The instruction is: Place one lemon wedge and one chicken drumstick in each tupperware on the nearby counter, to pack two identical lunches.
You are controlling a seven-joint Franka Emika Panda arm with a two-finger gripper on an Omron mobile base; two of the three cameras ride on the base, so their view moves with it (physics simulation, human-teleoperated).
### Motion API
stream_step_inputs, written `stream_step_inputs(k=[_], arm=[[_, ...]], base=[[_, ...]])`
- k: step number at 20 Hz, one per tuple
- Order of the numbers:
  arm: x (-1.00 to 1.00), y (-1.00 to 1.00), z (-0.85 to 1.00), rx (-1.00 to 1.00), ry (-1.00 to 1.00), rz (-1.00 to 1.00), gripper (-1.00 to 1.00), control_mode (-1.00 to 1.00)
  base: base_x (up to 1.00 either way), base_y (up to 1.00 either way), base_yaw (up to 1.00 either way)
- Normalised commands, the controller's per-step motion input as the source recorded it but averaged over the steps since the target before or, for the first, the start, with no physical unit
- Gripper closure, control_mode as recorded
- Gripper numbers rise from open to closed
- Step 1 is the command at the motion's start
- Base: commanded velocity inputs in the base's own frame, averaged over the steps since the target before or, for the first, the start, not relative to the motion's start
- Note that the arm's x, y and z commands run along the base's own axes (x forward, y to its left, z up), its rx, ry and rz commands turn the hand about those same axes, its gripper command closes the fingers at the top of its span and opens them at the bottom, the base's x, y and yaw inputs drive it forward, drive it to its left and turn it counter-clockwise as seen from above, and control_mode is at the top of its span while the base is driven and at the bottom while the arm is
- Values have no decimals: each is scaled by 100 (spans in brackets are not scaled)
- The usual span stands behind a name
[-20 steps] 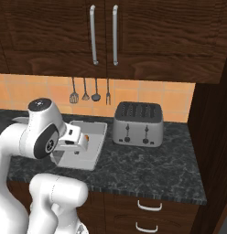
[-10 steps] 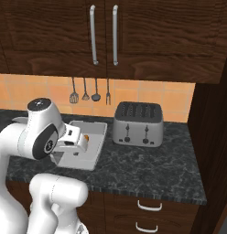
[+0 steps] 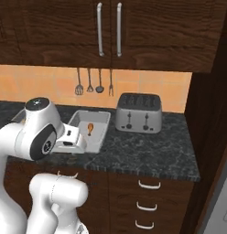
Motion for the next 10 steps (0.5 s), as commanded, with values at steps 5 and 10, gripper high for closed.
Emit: stream_step_inputs(k=[5, 10], arm=[[0, 0, 0, 0, 0, 0, -100, 100], [0, 0, 0, 0, 0, 0, -100, 100]], base=[[-93, -76, 0], [-63, -100, 2]])
